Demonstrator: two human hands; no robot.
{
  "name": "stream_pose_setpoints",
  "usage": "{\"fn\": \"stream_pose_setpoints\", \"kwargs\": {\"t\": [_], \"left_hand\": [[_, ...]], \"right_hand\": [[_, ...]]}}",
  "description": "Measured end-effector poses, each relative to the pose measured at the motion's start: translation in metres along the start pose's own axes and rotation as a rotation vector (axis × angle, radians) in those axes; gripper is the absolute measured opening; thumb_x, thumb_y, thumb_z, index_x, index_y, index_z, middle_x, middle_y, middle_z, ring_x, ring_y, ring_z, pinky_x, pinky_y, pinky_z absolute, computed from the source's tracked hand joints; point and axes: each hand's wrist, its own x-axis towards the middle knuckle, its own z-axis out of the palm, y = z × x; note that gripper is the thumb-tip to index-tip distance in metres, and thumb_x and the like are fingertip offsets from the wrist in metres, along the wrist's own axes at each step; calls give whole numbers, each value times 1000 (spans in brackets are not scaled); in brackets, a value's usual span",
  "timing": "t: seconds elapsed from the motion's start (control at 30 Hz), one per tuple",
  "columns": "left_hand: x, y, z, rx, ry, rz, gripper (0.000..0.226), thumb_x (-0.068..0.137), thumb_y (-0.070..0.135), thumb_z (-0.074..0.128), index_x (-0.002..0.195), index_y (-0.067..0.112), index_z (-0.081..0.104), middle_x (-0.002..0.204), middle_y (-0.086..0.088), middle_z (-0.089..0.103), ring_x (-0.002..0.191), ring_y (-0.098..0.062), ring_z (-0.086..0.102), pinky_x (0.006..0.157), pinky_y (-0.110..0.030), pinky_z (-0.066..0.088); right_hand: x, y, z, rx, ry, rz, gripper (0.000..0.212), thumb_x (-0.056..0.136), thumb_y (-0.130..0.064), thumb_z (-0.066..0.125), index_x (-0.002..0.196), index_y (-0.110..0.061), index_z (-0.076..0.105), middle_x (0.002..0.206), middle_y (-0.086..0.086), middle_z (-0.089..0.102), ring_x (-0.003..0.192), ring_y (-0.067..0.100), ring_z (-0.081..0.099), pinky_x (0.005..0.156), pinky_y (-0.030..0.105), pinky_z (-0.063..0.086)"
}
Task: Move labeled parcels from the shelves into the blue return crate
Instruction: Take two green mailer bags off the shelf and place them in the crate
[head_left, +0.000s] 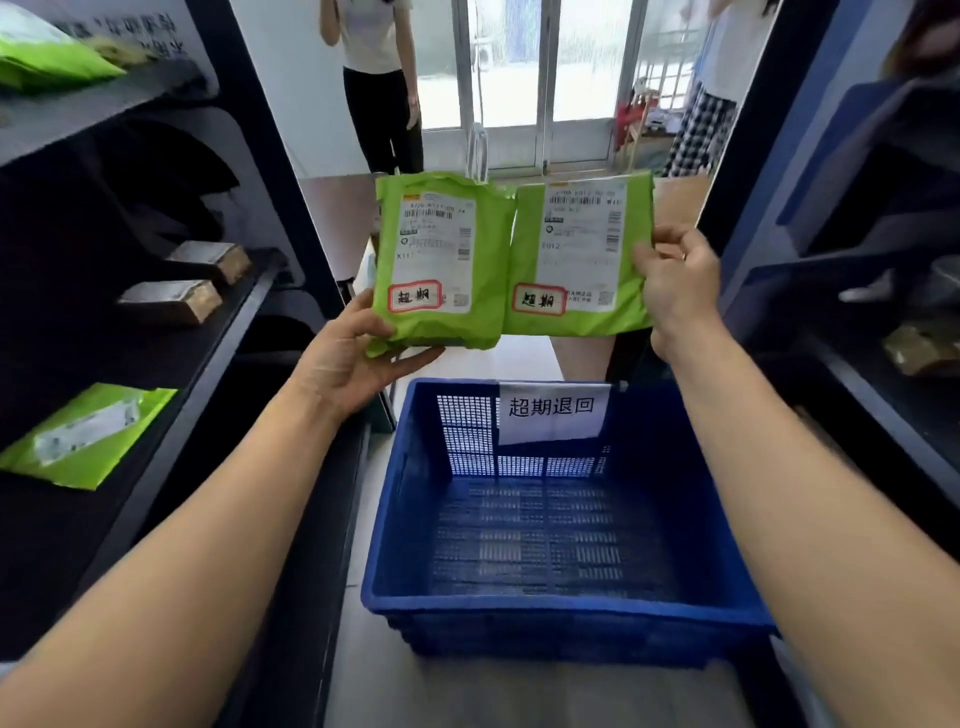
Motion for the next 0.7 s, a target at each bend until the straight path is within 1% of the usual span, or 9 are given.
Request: {"fn": "stream_pose_setpoints", "kwargs": {"t": [0.13, 0.23, 0.3, 0.4, 0.47, 0.53, 0.57, 0.63, 0.7], "left_hand": [[39, -11, -19, 16, 47, -66, 63, 77, -11, 32, 132, 16, 48, 123, -14, 59, 113, -34, 58, 79, -51, 57], [63, -27, -35, 31, 69, -103, 64, 77, -11, 32, 134, 16, 46, 129, -15, 56, 118, -35, 55, 83, -53, 55], [81, -42, -47, 46, 90, -116, 64, 76, -10, 34, 131, 16, 49, 131, -15, 55, 121, -35, 54, 86, -55, 53], [108, -76, -67, 41, 100, -110, 58, 76, -11, 32, 122, 17, 54, 123, -13, 60, 117, -35, 56, 82, -54, 55], [126, -106, -81, 16, 102, -123, 53, 79, -12, 30, 112, 19, 57, 114, -10, 64, 107, -32, 60, 78, -51, 57], [145, -142, -101, 4, 105, -147, 51, 80, -12, 30, 109, 19, 58, 109, -9, 65, 102, -31, 62, 74, -49, 59], [156, -162, -112, 4, 107, -160, 51, 80, -11, 30, 110, 19, 58, 110, -9, 66, 102, -31, 62, 72, -48, 59], [178, -204, -138, 15, 131, -190, 53, 79, -11, 31, 116, 16, 56, 115, -11, 63, 106, -32, 60, 70, -48, 59], [200, -246, -164, 20, 161, -222, 53, 79, -10, 32, 120, 14, 54, 118, -13, 61, 107, -32, 59, 68, -47, 59]], "right_hand": [[25, 41, 18, -69, 25, 57, 19, 84, -8, 57, 80, -26, 52, 107, 14, 66, 86, 23, 67, 68, 31, 56], [40, 71, 28, -116, 18, 94, 20, 84, -7, 57, 78, -25, 51, 106, 16, 66, 93, 28, 66, 78, 40, 57], [50, 94, 31, -137, 9, 116, 21, 86, -6, 57, 77, -24, 51, 100, 14, 65, 89, 27, 64, 79, 40, 55], [64, 139, 35, -158, -26, 135, 20, 86, -8, 58, 77, -24, 52, 106, 18, 66, 95, 30, 65, 83, 43, 55], [73, 176, 33, -180, -36, 145, 21, 88, -8, 58, 78, -24, 51, 106, 16, 65, 93, 28, 64, 79, 40, 56], [80, 221, 30, -202, -45, 155, 22, 89, -7, 57, 77, -24, 50, 100, 12, 63, 85, 22, 61, 67, 31, 54], [83, 245, 29, -207, -53, 160, 22, 88, -7, 57, 77, -24, 50, 97, 11, 62, 82, 20, 60, 64, 27, 51], [88, 295, 25, -230, -70, 172, 21, 88, -7, 58, 77, -24, 50, 92, 7, 62, 79, 19, 59, 64, 27, 50], [93, 346, 22, -263, -98, 191, 14, 89, -7, 57, 83, -19, 52, 86, 2, 60, 76, 18, 59, 61, 25, 50]]}}
